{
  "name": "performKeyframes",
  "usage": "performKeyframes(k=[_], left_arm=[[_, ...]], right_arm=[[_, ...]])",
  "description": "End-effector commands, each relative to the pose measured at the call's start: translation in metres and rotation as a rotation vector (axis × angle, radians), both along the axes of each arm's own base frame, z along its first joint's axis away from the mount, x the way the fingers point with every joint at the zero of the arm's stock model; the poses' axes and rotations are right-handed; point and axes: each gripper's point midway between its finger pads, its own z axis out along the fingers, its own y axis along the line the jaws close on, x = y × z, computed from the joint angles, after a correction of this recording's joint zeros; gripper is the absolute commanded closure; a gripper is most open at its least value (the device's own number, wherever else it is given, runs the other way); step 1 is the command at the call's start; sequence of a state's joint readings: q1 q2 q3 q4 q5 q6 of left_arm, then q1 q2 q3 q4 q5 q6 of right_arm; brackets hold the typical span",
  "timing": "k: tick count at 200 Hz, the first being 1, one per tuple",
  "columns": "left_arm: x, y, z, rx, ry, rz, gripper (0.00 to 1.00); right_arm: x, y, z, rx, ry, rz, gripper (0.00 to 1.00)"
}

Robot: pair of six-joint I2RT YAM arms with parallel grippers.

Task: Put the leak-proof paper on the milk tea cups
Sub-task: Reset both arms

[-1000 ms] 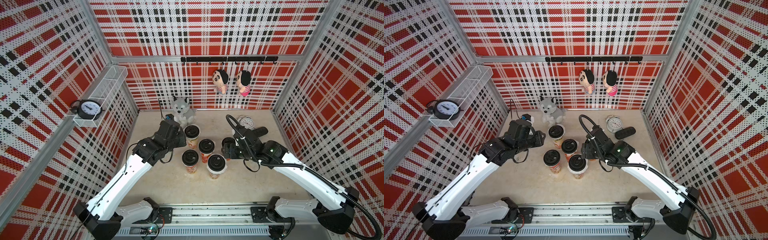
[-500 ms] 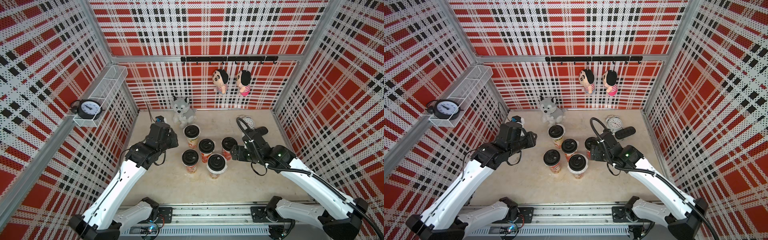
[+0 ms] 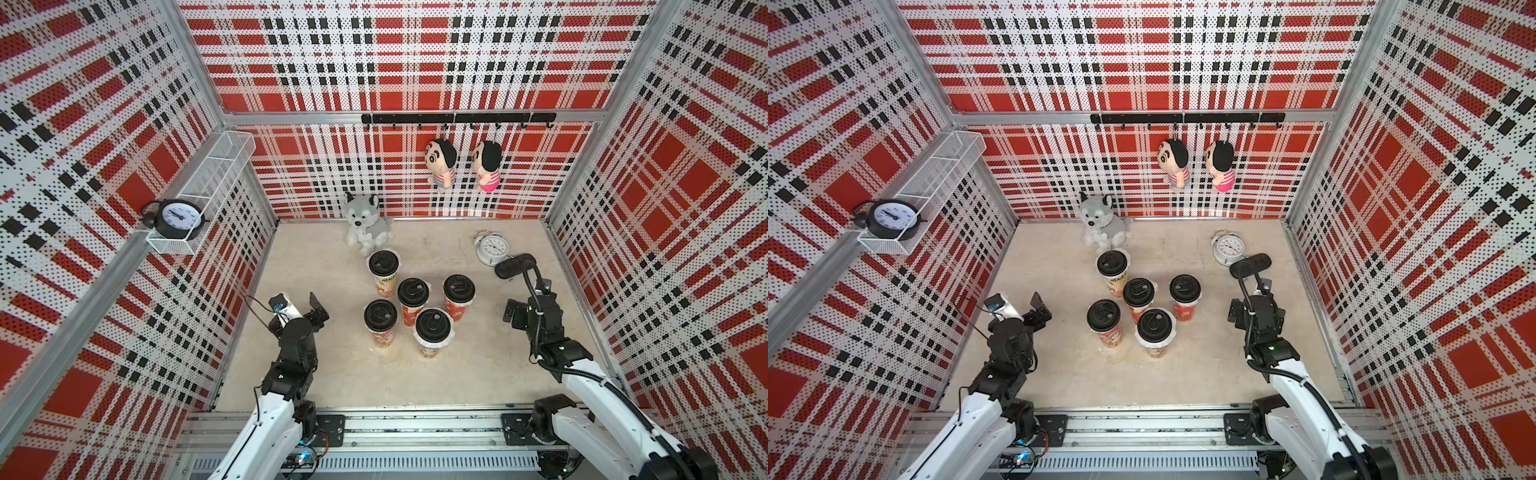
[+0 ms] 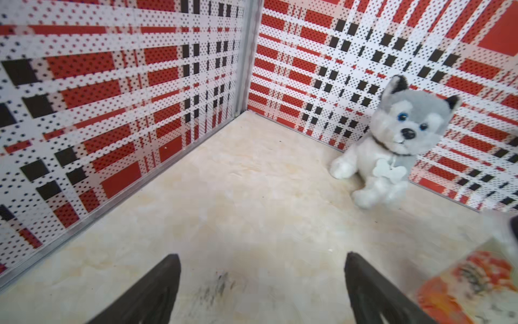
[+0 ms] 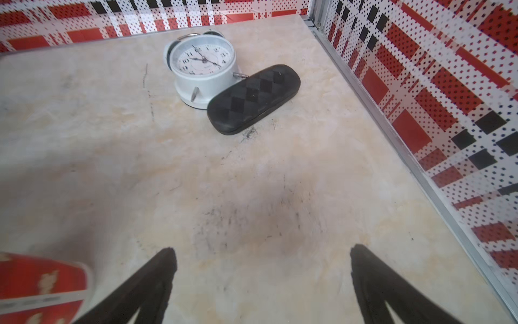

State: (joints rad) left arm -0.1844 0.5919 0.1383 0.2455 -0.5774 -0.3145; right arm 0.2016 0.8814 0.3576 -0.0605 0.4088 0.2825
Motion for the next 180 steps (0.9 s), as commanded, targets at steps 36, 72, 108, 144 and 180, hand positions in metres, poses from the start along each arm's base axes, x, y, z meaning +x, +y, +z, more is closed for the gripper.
performKeyframes(k=[36,72,108,144,180], left_arm=[[0.002,0.021,0.020,0.129,-0.244,0.086,0.02],[0.034,0.004,0.025,0.182,-0.247,-0.045,0.02],[0.061,0.004,0.009,0.182,-0.224,-0.112,0.02],[0.093,0.005,-0.008,0.159,-0.128,-0.129,0.02],[0.094,0.000,-0.004,0.176,-0.150,-0.136,0.02]], right_arm=[[0.029,0.005,0.035,-0.041,-0.423,0.064,0.00],[0.033,0.000,0.054,-0.126,-0.587,0.064,0.00],[0.056,0.002,0.037,-0.171,-0.596,0.084,0.00],[0.089,-0.005,0.013,-0.100,-0.415,0.092,0.00],[0.093,-0.006,0.010,-0.043,-0.403,0.137,0.00]])
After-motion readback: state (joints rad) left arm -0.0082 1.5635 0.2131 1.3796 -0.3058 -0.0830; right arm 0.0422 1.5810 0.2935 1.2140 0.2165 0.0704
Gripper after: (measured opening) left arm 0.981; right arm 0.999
